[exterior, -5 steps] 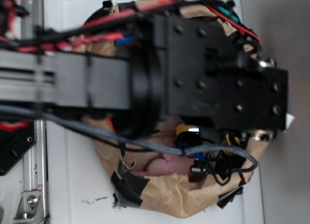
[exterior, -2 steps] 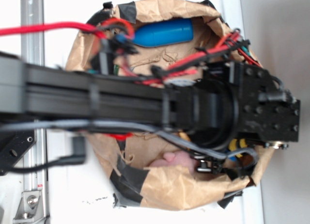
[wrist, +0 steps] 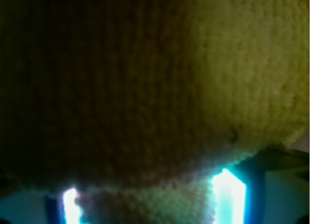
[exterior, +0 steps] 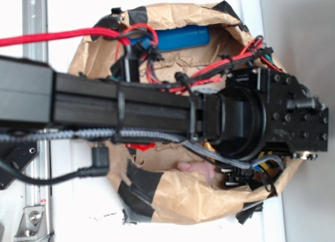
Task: Grab the yellow cloth.
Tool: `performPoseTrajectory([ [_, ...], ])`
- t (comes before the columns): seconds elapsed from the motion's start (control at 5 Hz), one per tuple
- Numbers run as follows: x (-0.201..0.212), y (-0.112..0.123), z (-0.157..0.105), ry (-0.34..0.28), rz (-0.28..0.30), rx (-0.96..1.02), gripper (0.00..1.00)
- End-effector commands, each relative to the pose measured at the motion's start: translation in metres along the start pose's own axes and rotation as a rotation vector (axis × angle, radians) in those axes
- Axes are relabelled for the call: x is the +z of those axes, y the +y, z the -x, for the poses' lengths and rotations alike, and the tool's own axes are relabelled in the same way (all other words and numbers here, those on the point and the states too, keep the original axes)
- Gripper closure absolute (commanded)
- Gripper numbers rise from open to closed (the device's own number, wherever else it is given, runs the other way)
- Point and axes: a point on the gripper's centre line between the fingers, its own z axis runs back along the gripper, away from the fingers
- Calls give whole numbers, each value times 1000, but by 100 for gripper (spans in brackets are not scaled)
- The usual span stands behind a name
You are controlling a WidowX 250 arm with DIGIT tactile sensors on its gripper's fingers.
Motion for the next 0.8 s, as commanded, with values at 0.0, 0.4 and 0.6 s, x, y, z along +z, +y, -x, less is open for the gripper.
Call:
performPoseTrajectory([
  [0.0,36,6,5,-137,30,78,100],
  [0.4,93,20,34,-290,58,139,100],
  [0.6,137,40,80,-362,60,148,100],
])
